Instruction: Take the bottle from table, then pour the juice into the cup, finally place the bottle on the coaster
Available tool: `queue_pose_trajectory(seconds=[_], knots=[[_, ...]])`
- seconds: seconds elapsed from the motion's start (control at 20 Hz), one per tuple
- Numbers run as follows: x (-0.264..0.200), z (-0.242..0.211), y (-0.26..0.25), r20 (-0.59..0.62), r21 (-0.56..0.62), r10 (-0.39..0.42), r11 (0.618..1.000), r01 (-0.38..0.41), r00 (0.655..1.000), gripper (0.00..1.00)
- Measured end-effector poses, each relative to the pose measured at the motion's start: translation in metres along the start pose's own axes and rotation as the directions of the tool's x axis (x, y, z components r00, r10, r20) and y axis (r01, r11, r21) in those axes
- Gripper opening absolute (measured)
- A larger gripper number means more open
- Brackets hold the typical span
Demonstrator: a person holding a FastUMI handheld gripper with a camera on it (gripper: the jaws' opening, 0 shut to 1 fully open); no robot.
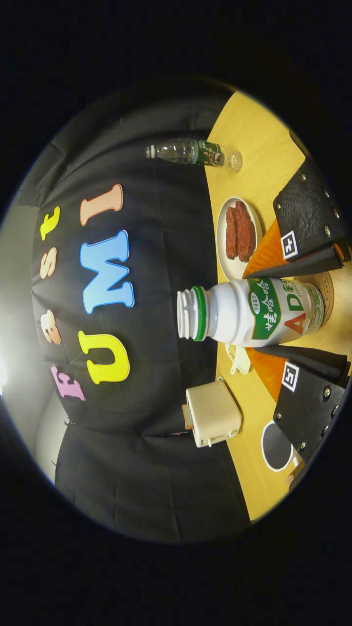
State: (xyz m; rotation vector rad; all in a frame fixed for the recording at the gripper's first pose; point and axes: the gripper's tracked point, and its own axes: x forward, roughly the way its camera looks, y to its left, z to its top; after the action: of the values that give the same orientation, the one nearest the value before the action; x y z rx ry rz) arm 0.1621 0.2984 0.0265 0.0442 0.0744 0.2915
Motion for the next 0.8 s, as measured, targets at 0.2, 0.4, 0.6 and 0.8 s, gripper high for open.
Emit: queue_pose_trajectory(seconds=[0.2, 0.4, 0.6, 0.8], knots=[[-0.001, -0.003, -0.002, 0.004, -0.001, -0.003, 1.0, 0.003, 1.0, 0.64], [-0.005, 0.009, 0.003, 0.028, -0.011, 0.012, 1.0, -0.012, 1.0, 0.74], [-0.016, 0.036, 0.008, 0.096, -0.037, 0.016, 0.999, -0.012, 0.995, 0.8], [-0.035, 0.073, 0.014, 0.187, -0.064, 0.009, 0.998, 0.003, 0.982, 0.8]])
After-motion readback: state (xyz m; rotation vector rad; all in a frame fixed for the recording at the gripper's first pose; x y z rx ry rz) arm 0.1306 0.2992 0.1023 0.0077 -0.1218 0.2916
